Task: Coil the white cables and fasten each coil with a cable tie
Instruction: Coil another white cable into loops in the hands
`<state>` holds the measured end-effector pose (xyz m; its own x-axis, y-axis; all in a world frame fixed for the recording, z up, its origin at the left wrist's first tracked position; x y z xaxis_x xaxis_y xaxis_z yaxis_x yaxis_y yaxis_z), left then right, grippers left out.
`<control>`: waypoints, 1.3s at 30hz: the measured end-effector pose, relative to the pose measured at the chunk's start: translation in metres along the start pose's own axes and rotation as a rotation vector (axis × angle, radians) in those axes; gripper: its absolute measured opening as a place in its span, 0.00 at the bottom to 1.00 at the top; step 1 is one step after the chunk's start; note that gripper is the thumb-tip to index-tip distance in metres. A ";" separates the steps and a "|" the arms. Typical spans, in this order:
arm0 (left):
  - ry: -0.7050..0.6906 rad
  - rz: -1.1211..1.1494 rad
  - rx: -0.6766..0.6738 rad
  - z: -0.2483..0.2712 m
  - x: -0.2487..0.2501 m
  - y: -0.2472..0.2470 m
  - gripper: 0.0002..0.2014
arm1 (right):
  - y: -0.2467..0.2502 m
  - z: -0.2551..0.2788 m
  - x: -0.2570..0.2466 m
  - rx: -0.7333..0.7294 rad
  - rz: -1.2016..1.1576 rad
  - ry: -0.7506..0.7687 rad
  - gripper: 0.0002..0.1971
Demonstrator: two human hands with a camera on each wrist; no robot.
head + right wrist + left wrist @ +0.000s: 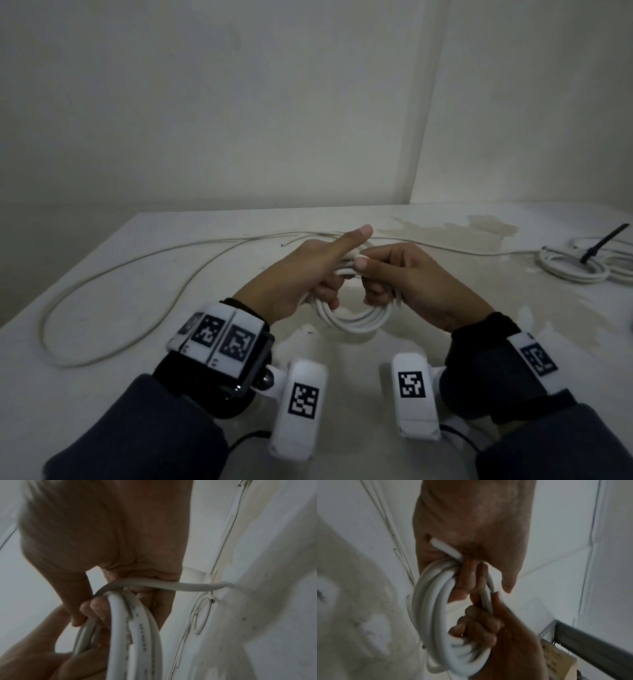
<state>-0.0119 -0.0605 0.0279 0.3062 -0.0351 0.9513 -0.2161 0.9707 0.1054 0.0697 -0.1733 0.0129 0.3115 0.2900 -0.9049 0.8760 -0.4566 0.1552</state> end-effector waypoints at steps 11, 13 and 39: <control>-0.204 0.225 0.514 -0.003 0.001 0.024 0.23 | 0.004 -0.007 -0.008 0.104 0.394 0.014 0.21; -0.184 0.336 0.564 -0.002 0.001 0.031 0.22 | 0.008 -0.012 -0.013 0.196 0.388 0.147 0.16; -0.279 0.595 0.427 0.006 0.009 0.013 0.23 | -0.030 -0.031 0.003 0.422 -0.593 0.046 0.13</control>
<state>-0.0175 -0.0498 0.0395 -0.2045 0.3487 0.9146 -0.6263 0.6715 -0.3960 0.0552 -0.1326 0.0180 -0.1476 0.6204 -0.7703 0.6884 -0.4947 -0.5304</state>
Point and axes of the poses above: each hand's wrist, its own z-axis away from the middle knuckle, its own y-axis out of the back of the hand, x = y × z, the point moved 3 cm from there along -z, towards the middle knuckle, and after that the axes turned 12 degrees about y, right-handed, at the moved point
